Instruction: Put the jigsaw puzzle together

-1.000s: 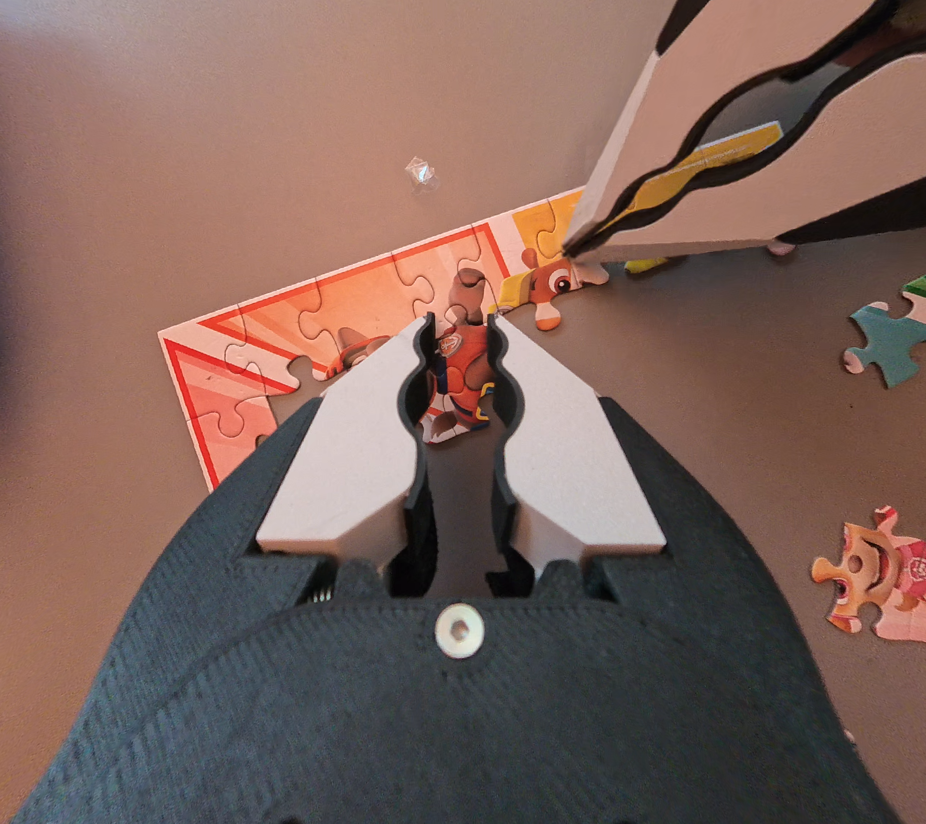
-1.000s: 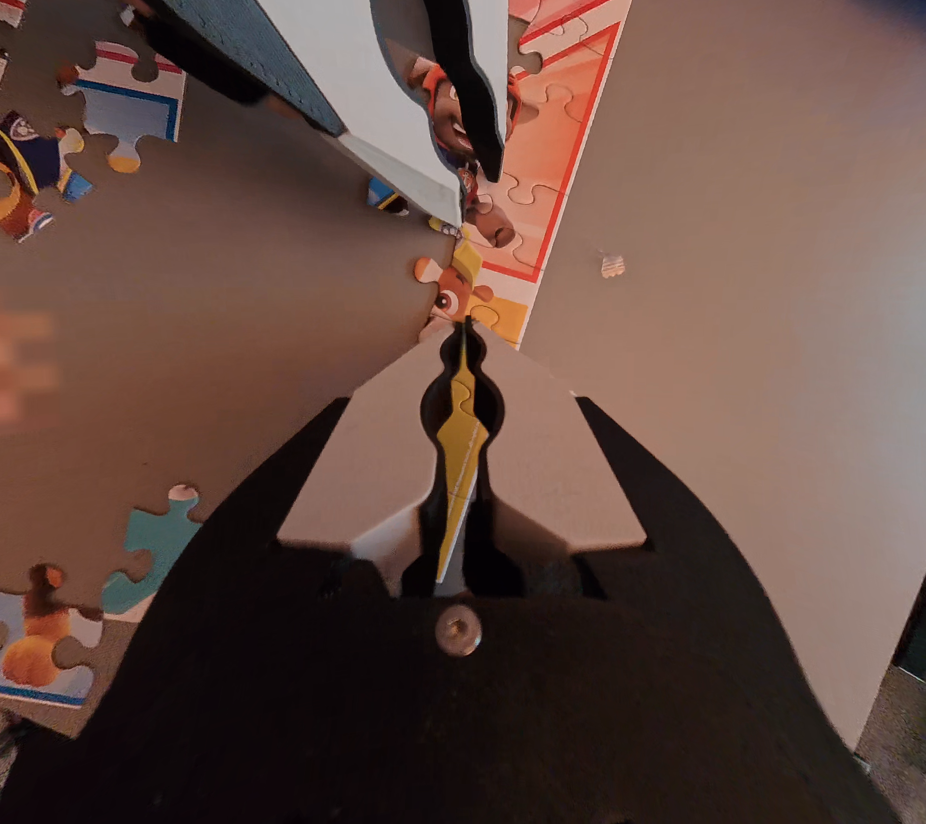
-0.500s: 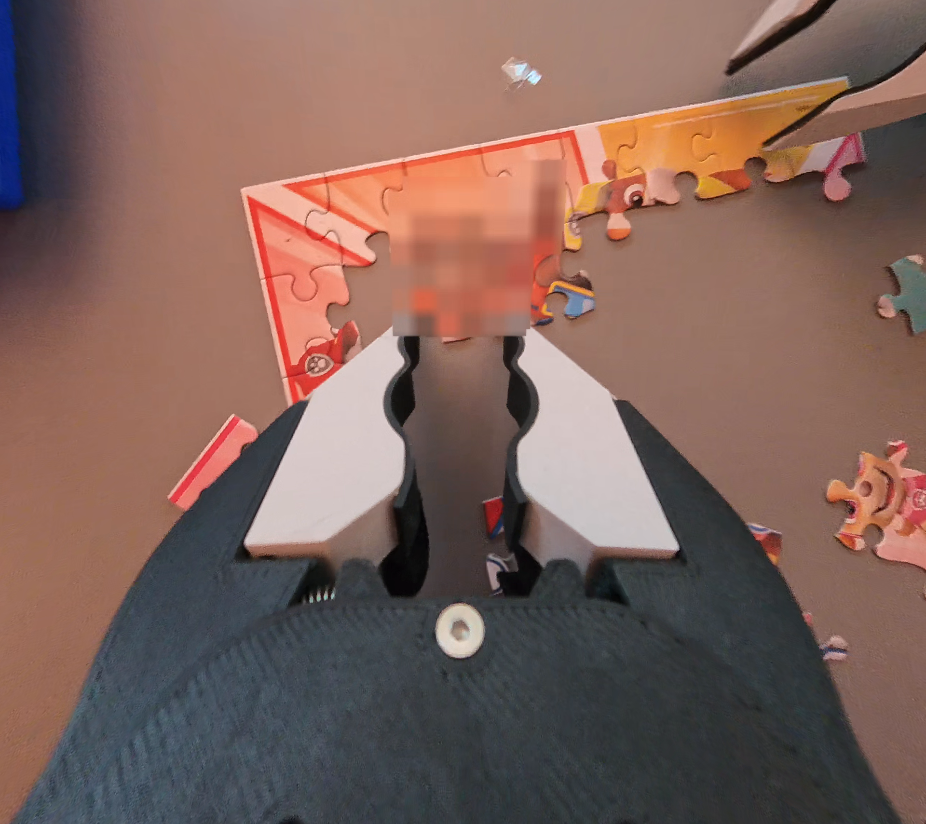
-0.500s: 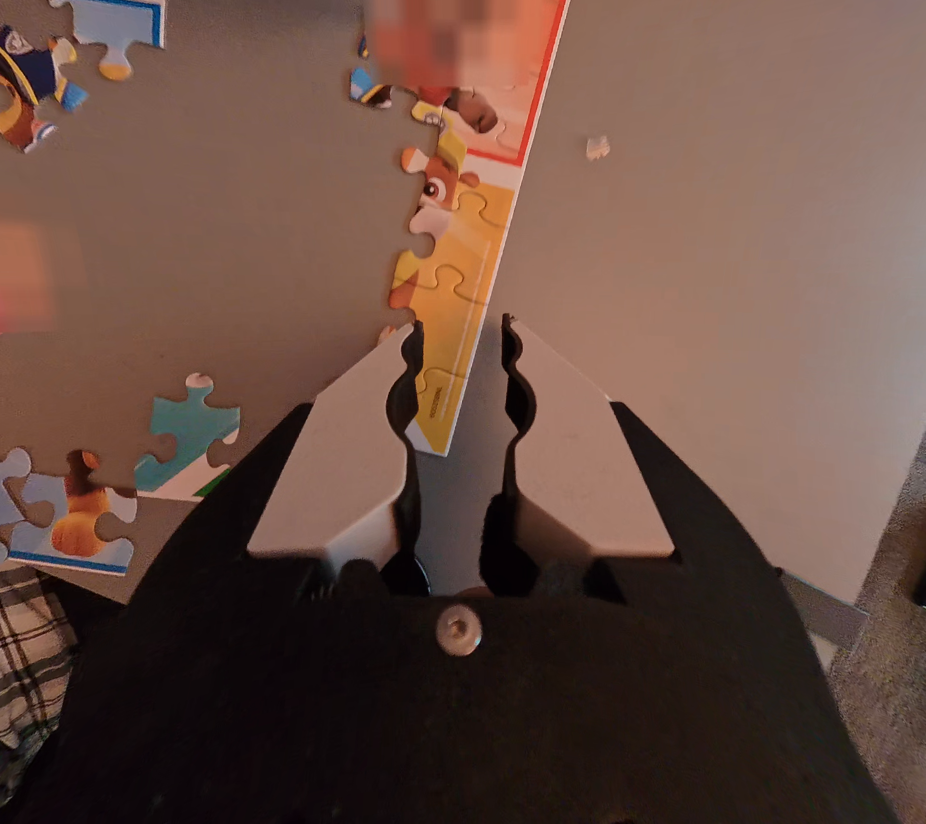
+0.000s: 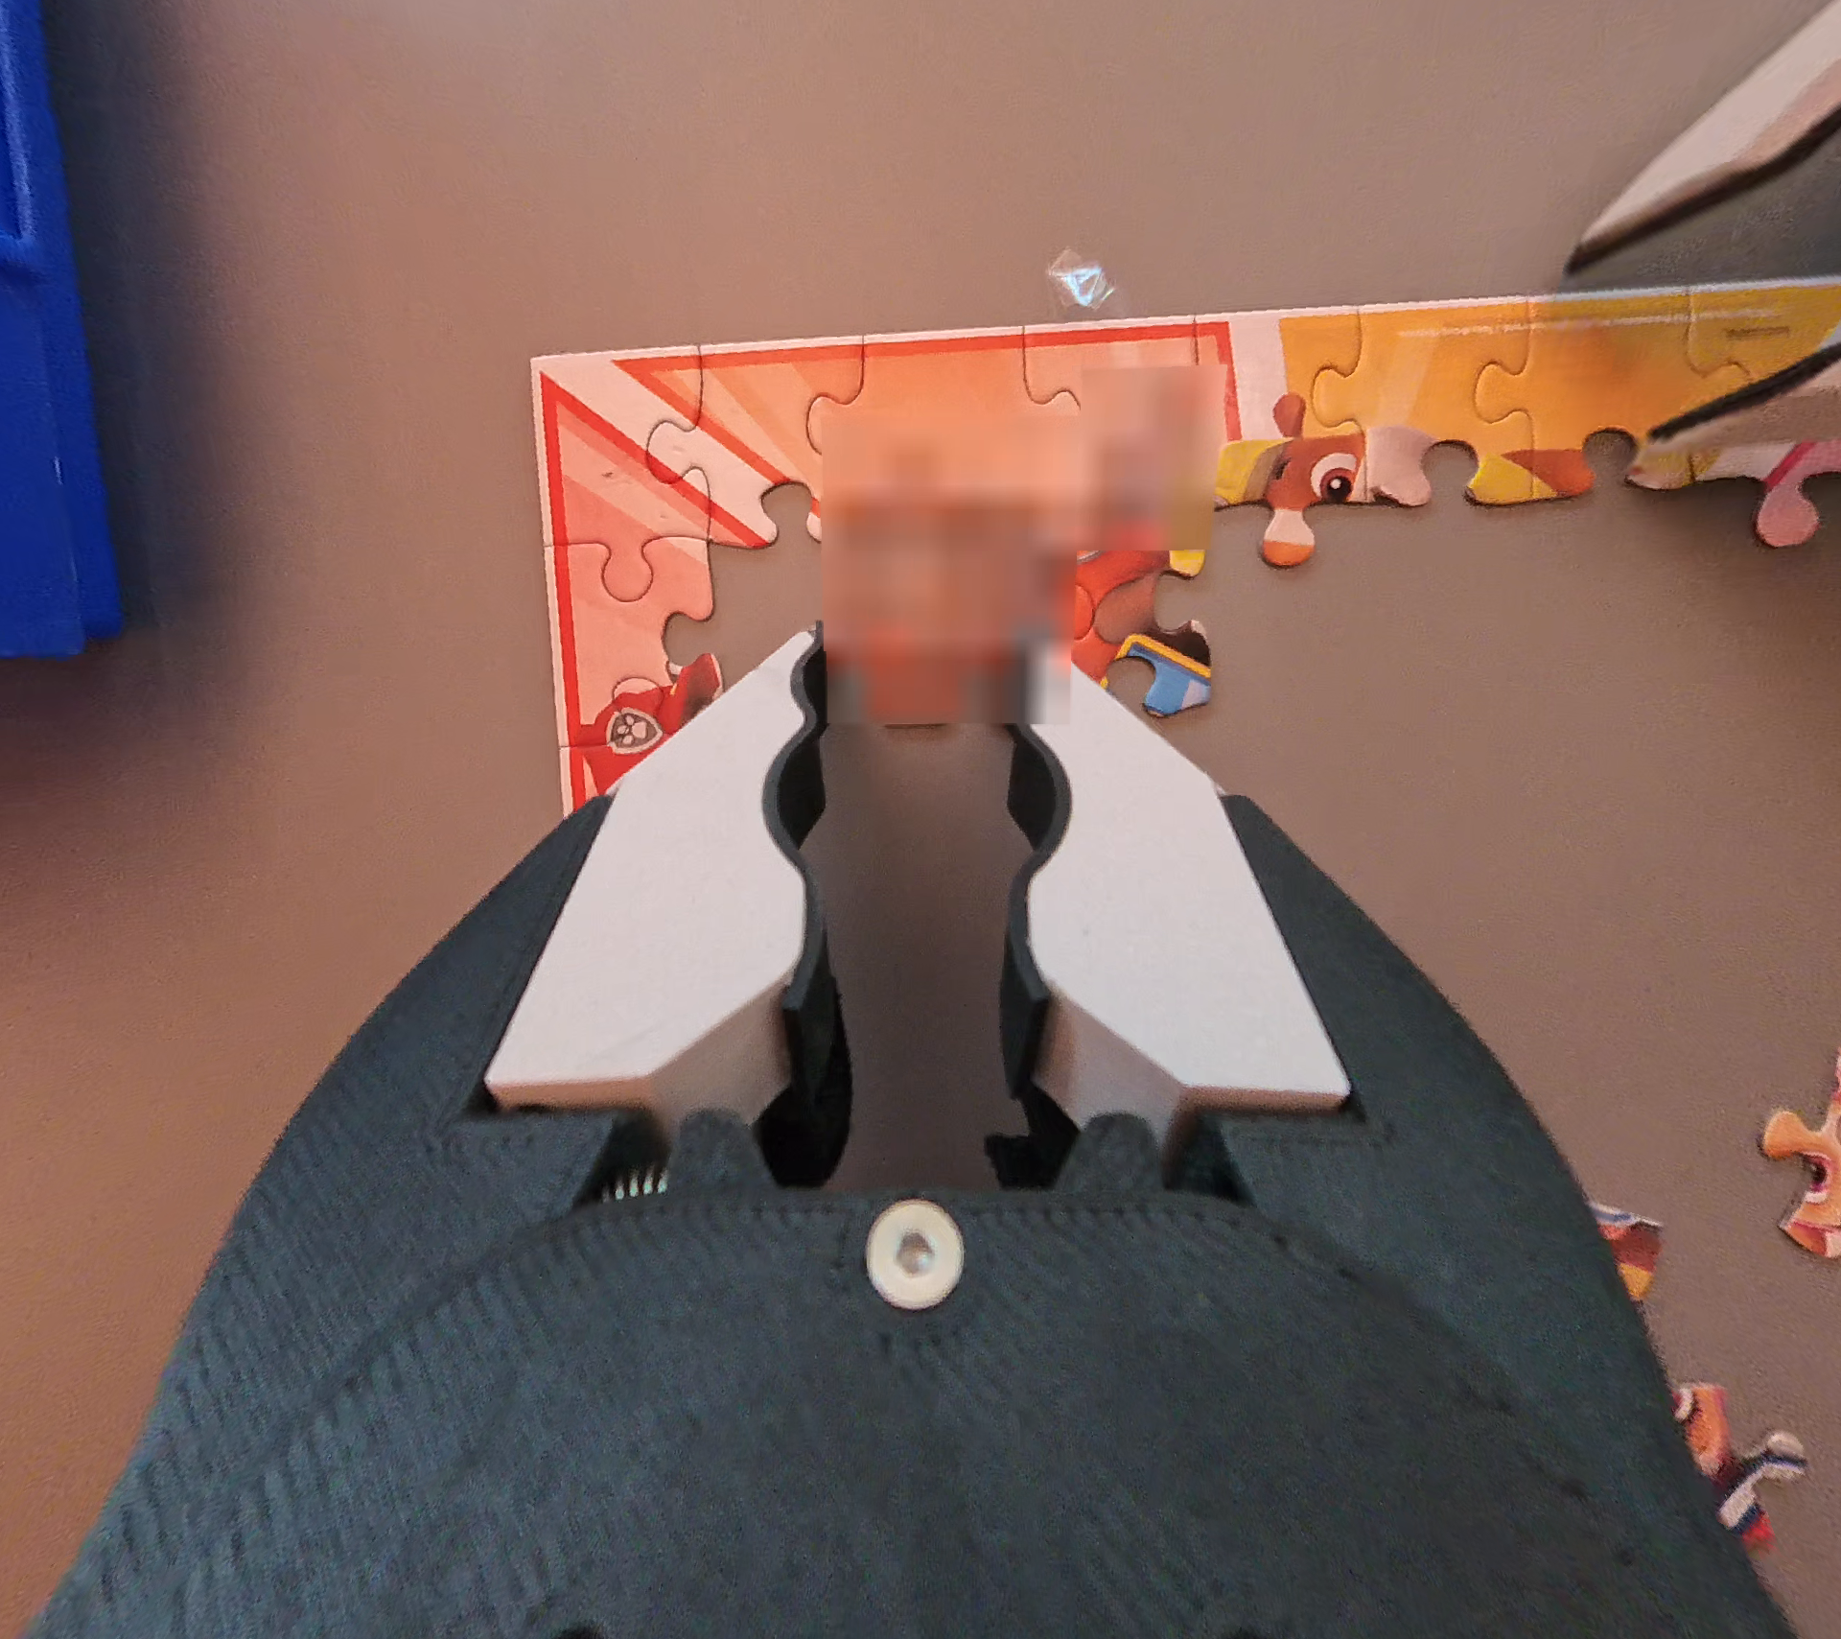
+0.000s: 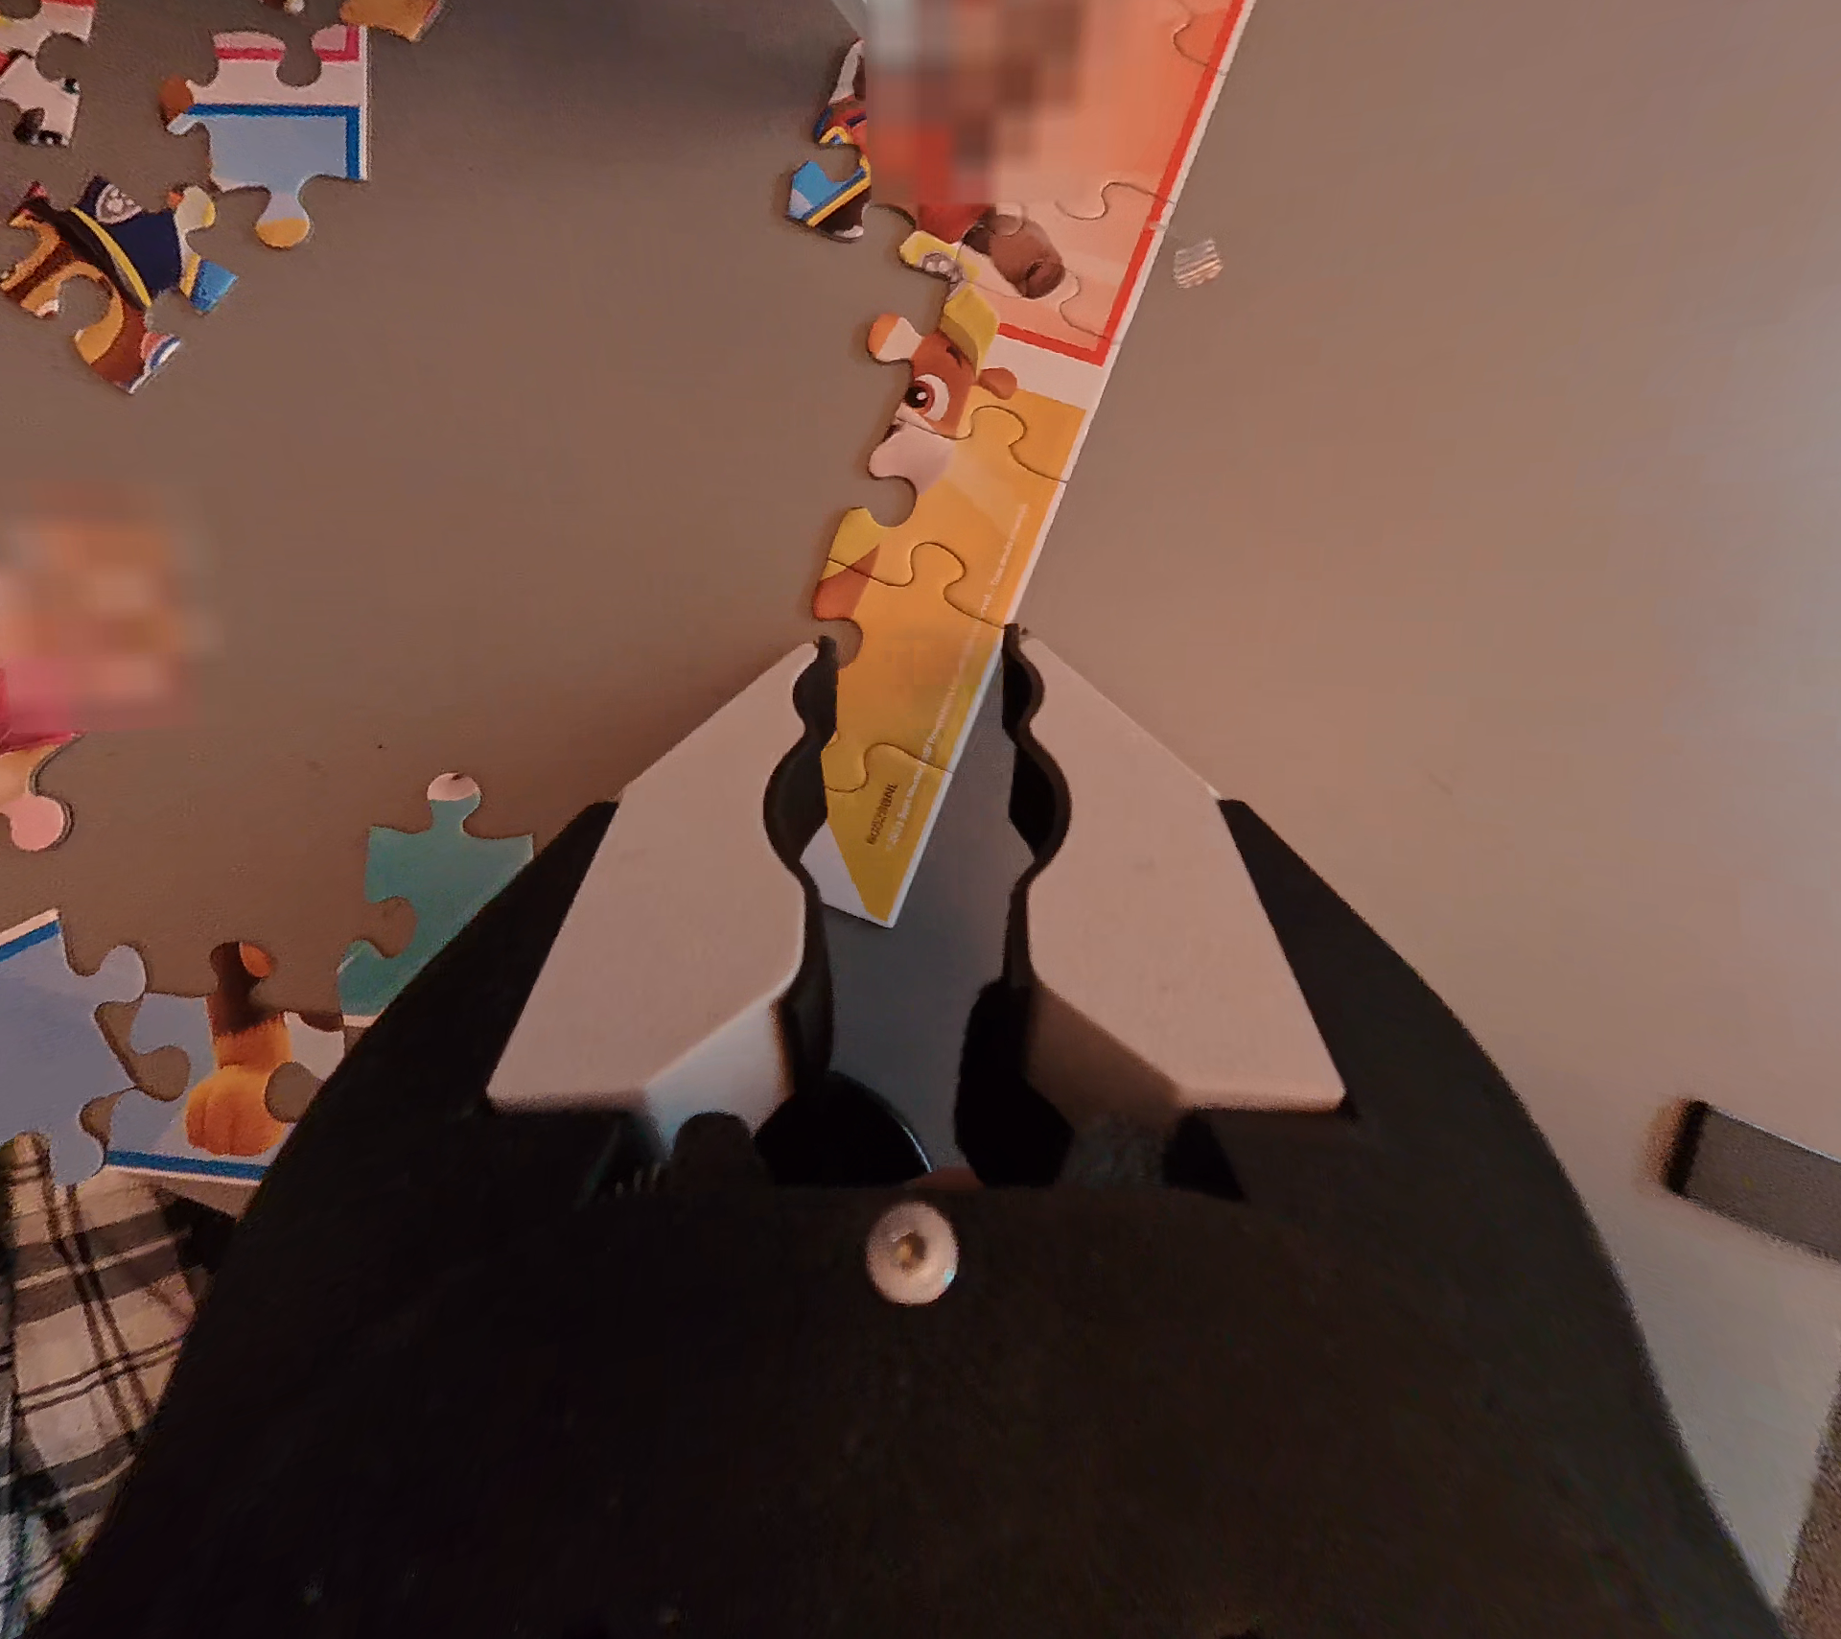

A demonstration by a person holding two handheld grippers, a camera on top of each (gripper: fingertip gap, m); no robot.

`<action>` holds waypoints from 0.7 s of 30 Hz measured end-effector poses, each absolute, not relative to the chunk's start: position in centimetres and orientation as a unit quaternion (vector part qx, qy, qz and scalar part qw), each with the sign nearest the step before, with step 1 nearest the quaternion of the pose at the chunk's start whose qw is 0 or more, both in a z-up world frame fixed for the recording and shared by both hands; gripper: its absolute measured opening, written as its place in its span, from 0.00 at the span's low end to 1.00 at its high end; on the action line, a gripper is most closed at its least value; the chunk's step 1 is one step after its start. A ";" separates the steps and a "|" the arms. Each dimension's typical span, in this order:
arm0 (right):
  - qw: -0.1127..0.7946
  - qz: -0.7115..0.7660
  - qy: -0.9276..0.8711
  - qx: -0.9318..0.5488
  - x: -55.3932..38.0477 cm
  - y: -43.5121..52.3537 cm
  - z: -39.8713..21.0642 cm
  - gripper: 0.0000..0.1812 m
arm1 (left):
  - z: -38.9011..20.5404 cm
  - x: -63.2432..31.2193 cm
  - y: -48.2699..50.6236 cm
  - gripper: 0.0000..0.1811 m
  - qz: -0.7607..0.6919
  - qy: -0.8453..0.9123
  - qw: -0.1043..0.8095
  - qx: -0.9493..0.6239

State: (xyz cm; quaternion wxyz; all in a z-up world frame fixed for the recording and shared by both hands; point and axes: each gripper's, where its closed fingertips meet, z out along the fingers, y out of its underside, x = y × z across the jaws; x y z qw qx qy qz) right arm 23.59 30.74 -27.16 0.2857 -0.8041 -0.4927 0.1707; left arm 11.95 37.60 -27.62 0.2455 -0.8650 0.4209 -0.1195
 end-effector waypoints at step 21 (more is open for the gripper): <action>0.271 0.239 -0.574 -0.735 24.7 19.3 -26.3 0.26 | -23.3 3.1 21.9 0.23 -0.061 0.411 0.214 -0.884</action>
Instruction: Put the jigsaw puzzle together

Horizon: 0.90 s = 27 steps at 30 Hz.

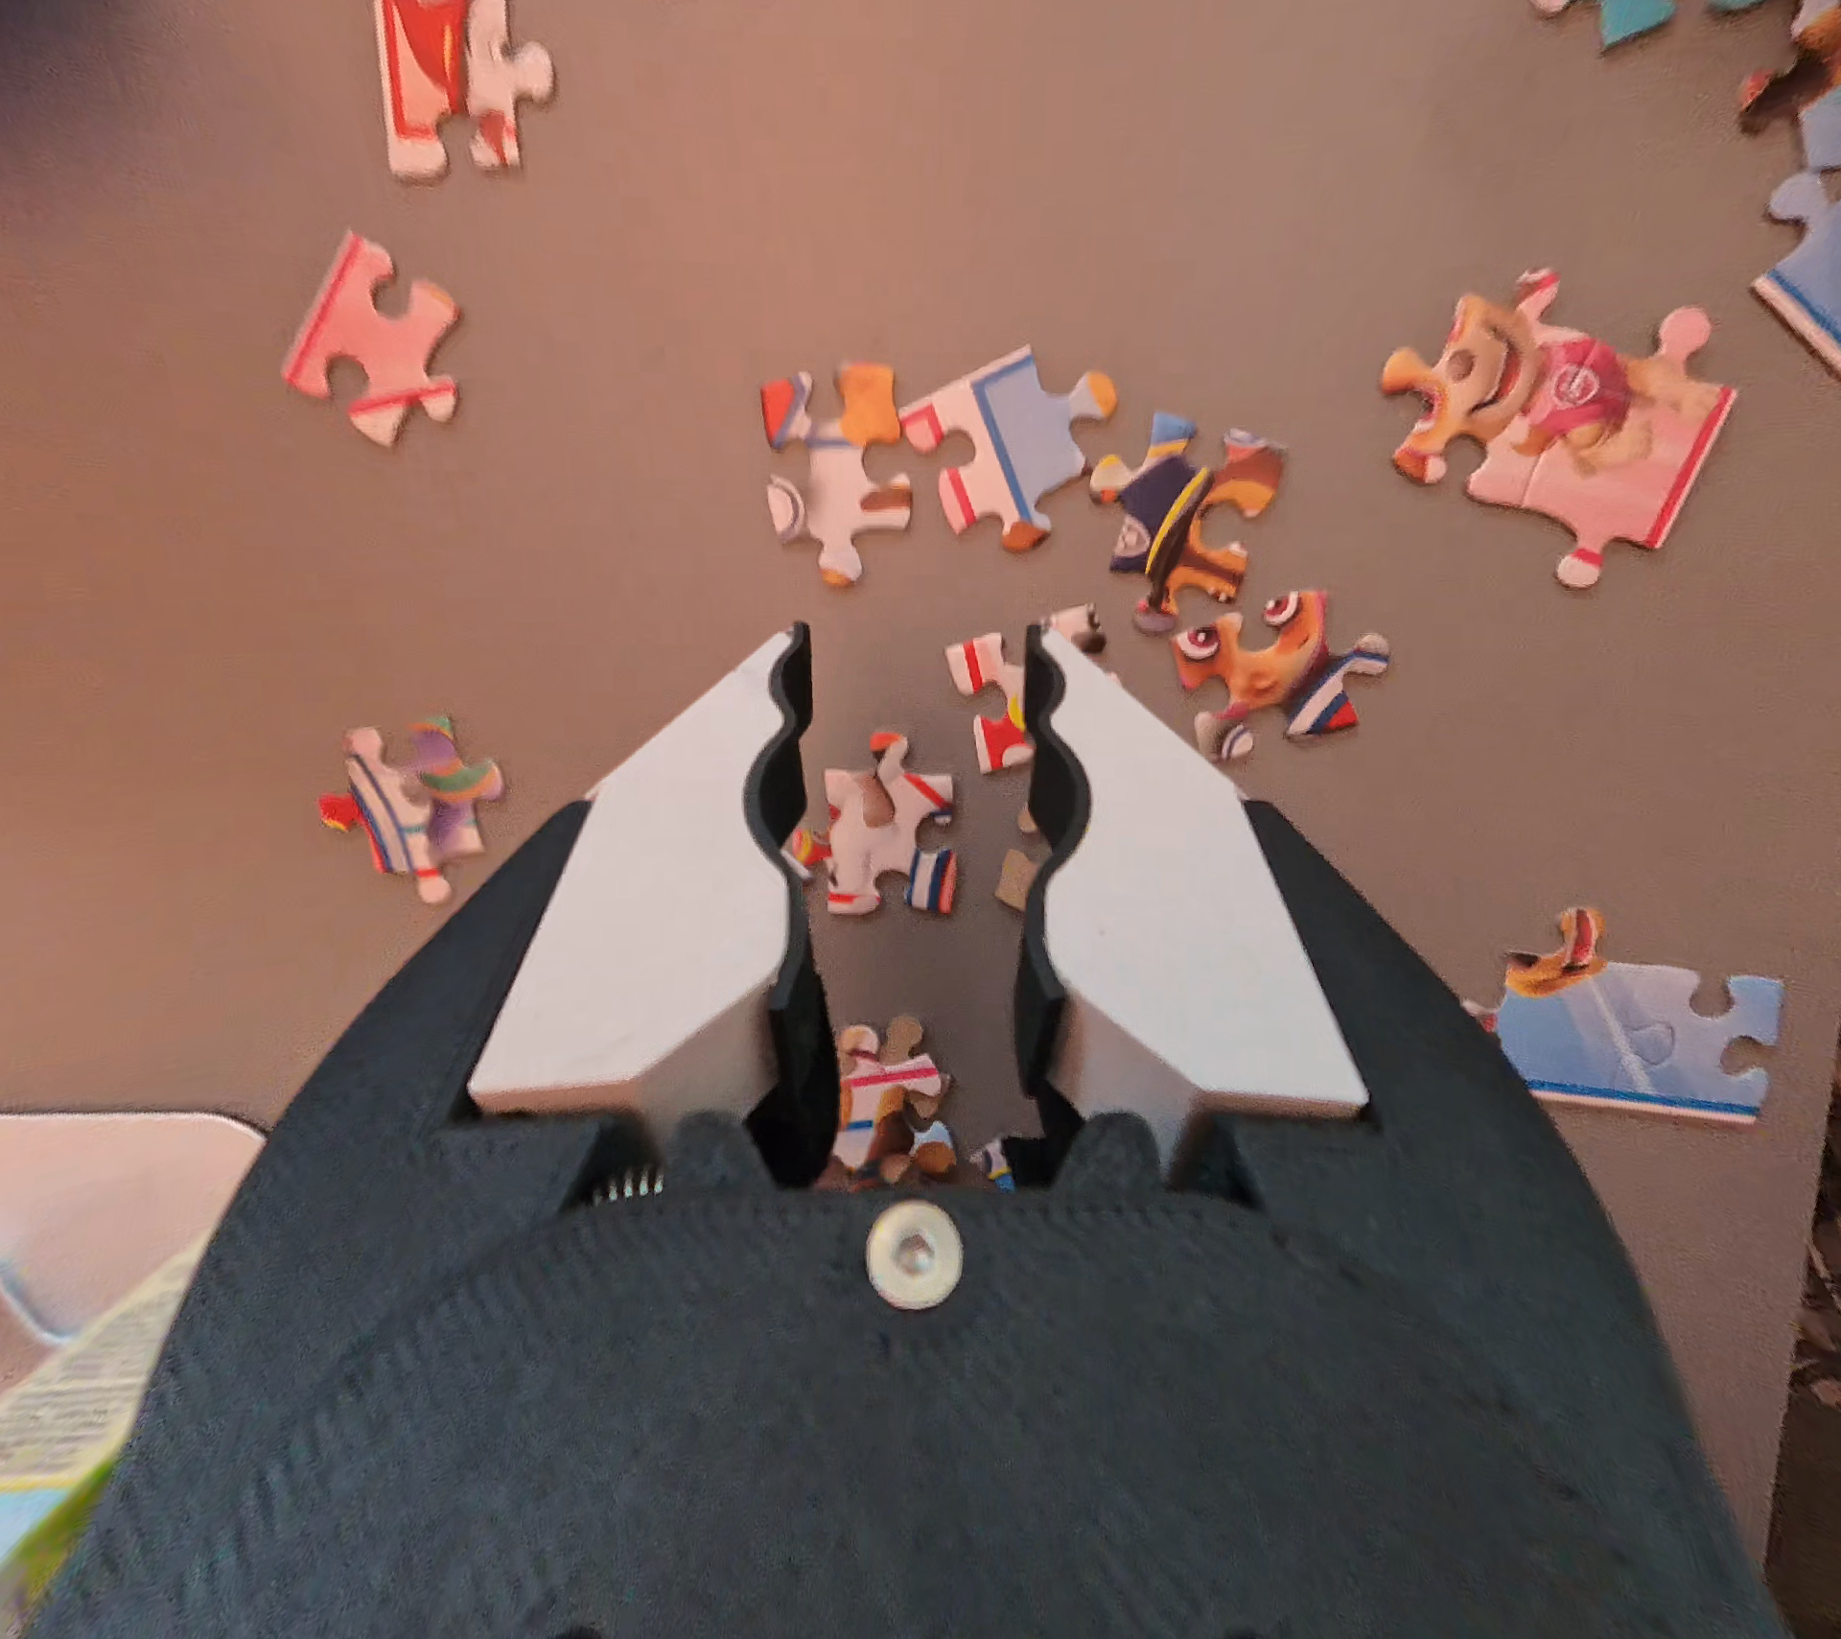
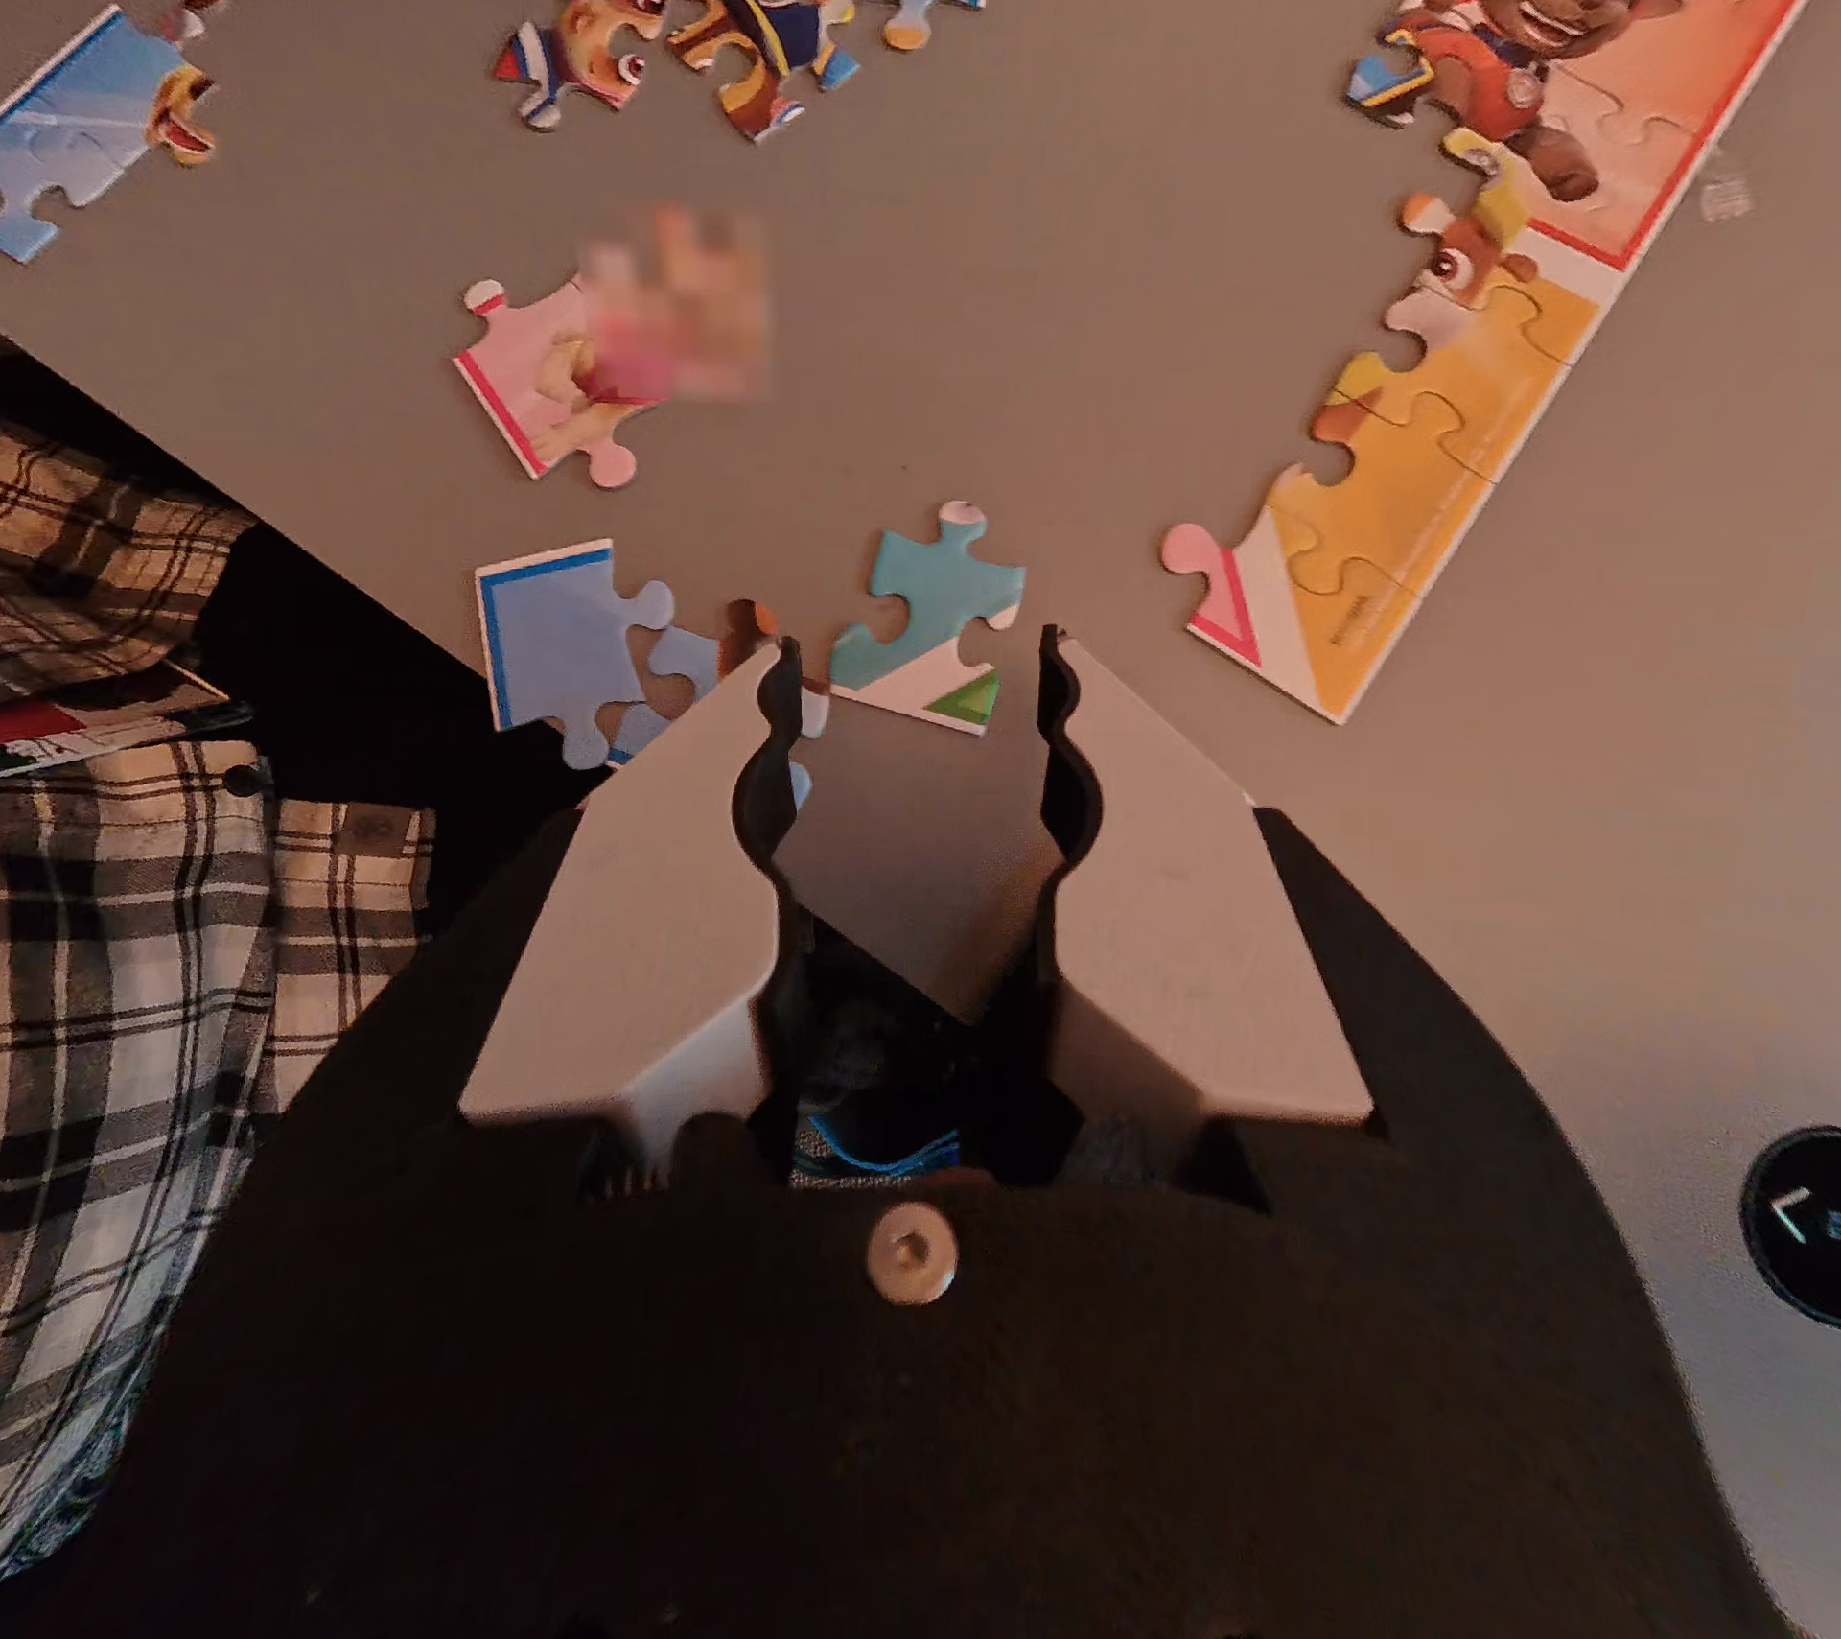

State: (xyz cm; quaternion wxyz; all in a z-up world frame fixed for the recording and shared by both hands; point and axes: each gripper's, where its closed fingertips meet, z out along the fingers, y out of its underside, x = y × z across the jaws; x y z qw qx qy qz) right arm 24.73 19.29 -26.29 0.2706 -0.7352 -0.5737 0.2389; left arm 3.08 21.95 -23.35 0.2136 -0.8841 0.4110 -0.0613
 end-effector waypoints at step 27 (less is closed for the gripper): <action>0.346 0.257 -0.582 -0.690 16.9 18.6 -24.0 0.21 | -27.5 -6.4 20.9 0.26 -0.014 0.359 0.244 -0.901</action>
